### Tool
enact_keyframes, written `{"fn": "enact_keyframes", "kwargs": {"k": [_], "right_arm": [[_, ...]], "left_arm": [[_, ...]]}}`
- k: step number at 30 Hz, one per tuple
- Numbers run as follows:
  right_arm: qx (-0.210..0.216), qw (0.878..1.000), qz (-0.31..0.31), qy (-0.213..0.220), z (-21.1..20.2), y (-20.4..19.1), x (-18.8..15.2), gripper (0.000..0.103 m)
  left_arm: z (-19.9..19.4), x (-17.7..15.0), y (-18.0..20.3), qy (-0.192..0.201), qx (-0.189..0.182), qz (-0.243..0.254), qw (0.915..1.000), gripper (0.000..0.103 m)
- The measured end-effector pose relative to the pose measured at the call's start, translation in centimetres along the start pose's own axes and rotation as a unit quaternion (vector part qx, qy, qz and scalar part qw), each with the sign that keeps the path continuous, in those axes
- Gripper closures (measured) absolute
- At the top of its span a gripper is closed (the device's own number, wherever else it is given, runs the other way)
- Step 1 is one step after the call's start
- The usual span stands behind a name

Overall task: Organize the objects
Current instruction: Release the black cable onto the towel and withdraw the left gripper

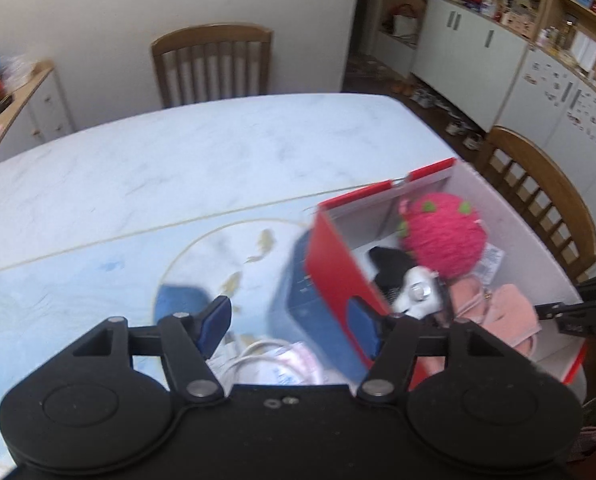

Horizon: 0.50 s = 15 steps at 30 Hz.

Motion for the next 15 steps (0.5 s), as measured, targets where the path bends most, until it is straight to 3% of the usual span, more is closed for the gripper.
{"fn": "enact_keyframes", "kwargs": {"k": [4, 15], "right_arm": [[-0.001, 1.000, -0.001, 0.000, 0.0, 0.0, 0.0, 0.098], [-0.005, 1.000, -0.004, -0.003, 0.1, -0.1, 0.0, 0.098]], "left_arm": [[0.9, -1.4, -1.8, -0.016, 0.020, -0.010, 0.9996, 0.037], [5.4, -5.2, -4.6, -0.065, 0.070, -0.034, 0.9948, 0.015]]}}
Point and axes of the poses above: each gripper's, at about its wrist camera, not at the fingertips, and z roughly the way its jaws point, y to its right, x to its top, the point moved 7 cm from there along z, roughly the way its jaws point, and after that the axes turned 2 degrees about -z, right-handed, at the moved point
